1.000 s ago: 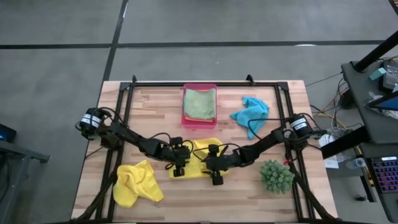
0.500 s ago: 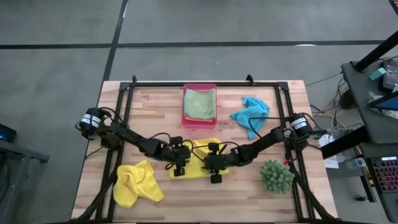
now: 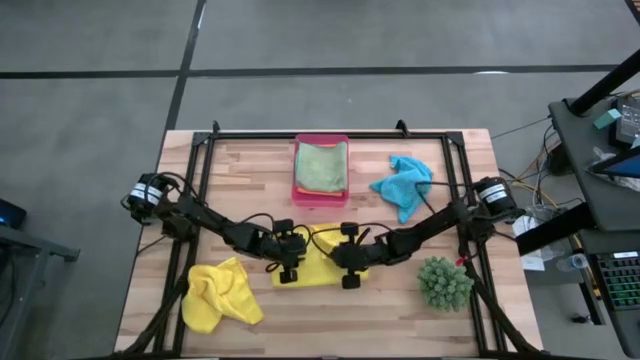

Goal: Fold microfiber towels
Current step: Fold the top yellow towel

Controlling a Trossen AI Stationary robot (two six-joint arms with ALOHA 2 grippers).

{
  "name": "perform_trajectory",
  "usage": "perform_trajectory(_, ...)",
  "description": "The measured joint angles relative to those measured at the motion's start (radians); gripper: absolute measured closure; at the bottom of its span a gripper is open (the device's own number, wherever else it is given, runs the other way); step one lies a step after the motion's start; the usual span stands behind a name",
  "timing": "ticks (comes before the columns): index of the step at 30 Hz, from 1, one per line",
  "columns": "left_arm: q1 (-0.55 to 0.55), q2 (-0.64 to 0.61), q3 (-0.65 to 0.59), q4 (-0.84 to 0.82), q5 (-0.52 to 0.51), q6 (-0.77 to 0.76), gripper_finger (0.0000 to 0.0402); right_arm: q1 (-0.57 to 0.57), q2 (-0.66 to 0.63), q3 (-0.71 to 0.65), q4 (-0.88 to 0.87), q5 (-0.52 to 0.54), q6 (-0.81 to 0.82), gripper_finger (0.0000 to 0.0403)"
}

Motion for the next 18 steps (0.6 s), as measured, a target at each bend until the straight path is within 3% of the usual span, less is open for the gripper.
perform_trajectory(6,0.000,0.000,0.000,-0.001,0.000,0.000,0.0263,-0.025,-0.042,0.000,-0.160,0.094,0.045,0.0394)
perform_trajectory(18,0.000,-0.001,0.001,-0.024,0.000,0.000,0.0263,-0.062,-0.046,-0.006,-0.257,0.110,0.121,0.0394)
